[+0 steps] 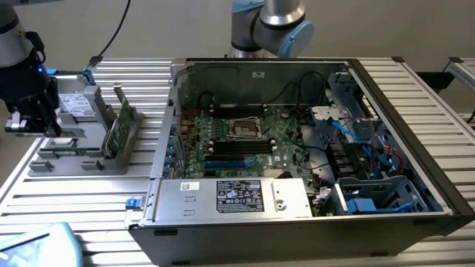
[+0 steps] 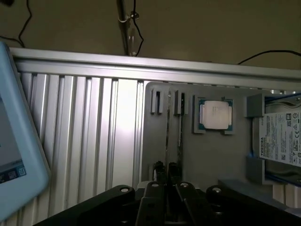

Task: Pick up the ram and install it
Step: 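Pick up the ram and move it above insertion slot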

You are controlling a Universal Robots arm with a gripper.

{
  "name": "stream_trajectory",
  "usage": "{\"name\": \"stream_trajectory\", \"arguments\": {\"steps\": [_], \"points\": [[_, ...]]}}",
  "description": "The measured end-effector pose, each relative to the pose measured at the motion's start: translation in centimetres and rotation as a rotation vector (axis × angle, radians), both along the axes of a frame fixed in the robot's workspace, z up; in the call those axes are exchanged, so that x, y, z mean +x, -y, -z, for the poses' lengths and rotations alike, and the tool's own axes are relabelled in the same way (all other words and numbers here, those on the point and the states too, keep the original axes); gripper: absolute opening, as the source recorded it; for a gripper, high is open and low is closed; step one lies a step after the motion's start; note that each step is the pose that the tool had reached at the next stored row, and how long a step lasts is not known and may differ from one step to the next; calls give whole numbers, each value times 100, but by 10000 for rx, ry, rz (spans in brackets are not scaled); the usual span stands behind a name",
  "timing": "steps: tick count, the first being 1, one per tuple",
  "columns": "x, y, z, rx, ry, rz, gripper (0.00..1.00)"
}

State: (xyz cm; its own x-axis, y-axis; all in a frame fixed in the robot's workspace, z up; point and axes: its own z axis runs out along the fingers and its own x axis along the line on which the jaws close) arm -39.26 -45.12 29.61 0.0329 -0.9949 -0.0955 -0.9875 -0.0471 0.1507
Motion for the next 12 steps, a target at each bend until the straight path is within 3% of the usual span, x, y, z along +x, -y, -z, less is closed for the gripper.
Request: {"name": "stream_trajectory", "arguments": {"steps": [5,12], "points": [[161,12,-81,73,-47,0,14],[469,28,-295,267,-50,0,14]]}}
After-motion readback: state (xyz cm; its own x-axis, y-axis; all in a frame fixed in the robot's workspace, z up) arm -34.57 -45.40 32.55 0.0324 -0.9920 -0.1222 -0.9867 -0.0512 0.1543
